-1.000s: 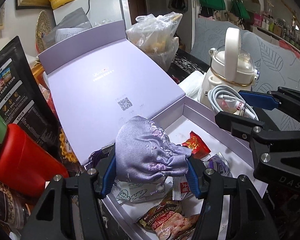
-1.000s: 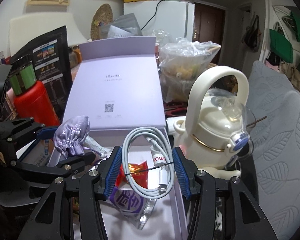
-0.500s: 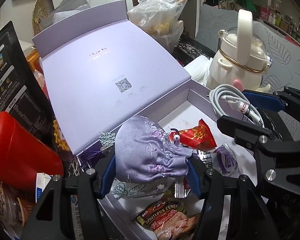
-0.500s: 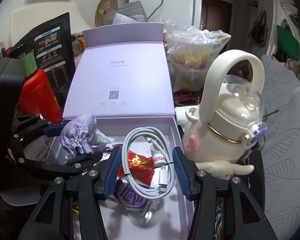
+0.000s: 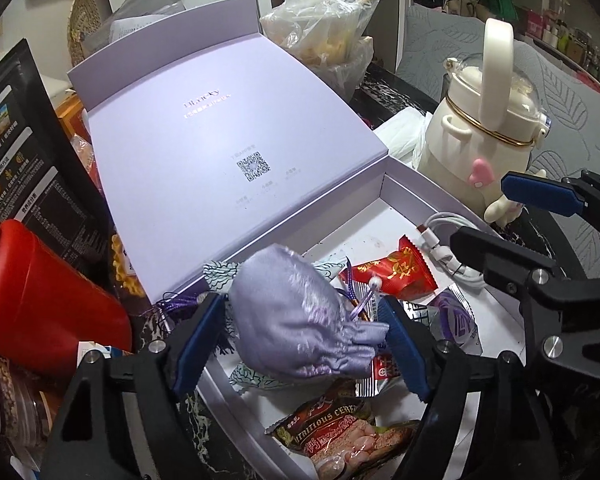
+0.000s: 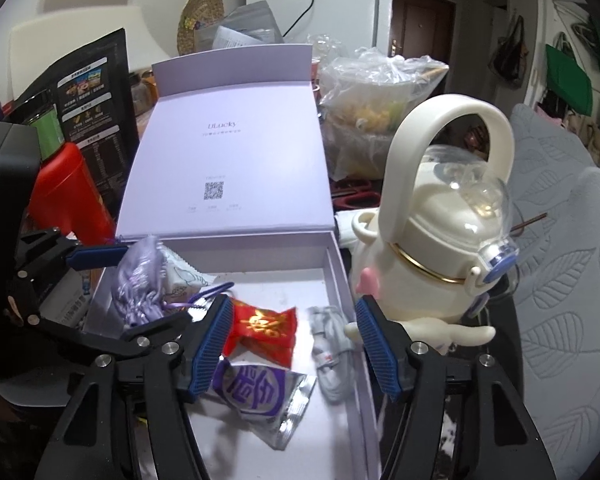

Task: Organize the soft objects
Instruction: 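Lower the sachet and white cable into the box and open both tools, then withdraw both tools upward from the box toward the table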

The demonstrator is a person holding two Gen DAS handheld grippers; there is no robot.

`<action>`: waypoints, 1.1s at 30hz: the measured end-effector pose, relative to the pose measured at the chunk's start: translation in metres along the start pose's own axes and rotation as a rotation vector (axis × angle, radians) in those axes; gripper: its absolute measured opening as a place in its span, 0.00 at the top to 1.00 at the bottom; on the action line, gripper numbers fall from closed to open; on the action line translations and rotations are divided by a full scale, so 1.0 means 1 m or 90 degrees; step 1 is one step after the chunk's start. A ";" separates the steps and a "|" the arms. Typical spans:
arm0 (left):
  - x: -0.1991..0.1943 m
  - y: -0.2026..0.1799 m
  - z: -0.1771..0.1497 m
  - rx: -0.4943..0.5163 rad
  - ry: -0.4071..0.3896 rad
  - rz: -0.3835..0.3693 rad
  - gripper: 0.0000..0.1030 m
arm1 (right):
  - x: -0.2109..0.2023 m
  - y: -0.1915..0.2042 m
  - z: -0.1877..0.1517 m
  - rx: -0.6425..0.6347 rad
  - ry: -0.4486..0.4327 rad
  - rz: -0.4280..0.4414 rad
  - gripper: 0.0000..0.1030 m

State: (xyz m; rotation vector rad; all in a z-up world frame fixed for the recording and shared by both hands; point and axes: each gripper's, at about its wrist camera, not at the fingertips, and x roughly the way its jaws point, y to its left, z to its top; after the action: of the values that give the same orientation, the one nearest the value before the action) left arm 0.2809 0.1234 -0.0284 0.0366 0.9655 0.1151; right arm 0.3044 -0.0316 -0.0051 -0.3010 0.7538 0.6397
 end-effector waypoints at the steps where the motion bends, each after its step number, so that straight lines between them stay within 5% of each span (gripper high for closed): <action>1: -0.001 0.000 0.000 -0.002 -0.002 0.001 0.24 | -0.001 0.000 0.000 0.000 -0.001 -0.002 0.37; 33: -0.105 0.013 0.003 -0.021 -0.161 0.009 0.24 | -0.096 0.012 0.009 -0.018 -0.153 0.003 0.38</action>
State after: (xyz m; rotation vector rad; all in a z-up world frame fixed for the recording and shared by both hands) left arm 0.2231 0.1245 0.0597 0.0277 0.7104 0.1357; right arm 0.2488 -0.0595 0.0698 -0.2430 0.5163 0.6775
